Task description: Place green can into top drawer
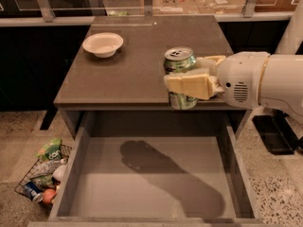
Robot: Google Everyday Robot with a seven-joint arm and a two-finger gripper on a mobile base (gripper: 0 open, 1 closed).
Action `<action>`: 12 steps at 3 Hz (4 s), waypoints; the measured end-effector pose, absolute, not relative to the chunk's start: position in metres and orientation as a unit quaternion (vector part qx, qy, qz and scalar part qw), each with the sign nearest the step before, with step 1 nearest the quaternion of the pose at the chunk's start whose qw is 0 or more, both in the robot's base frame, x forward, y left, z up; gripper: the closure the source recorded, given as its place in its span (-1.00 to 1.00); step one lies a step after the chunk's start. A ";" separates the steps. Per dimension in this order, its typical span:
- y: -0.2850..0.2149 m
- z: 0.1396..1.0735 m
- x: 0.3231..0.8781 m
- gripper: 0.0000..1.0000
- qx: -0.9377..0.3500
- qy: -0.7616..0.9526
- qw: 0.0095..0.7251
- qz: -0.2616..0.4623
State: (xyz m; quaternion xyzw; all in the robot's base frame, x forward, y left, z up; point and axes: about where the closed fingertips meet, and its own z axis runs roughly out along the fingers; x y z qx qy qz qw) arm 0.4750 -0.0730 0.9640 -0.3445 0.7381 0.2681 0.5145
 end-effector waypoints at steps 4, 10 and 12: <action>-0.058 0.849 0.443 1.00 -0.341 0.710 0.480 0.385; 0.011 0.742 0.466 1.00 -0.428 0.611 0.475 0.467; 0.040 0.714 0.457 1.00 -0.452 0.618 0.456 0.454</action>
Offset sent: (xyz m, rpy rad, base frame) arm 0.0033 0.0035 -0.0218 0.0282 -0.0059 0.0481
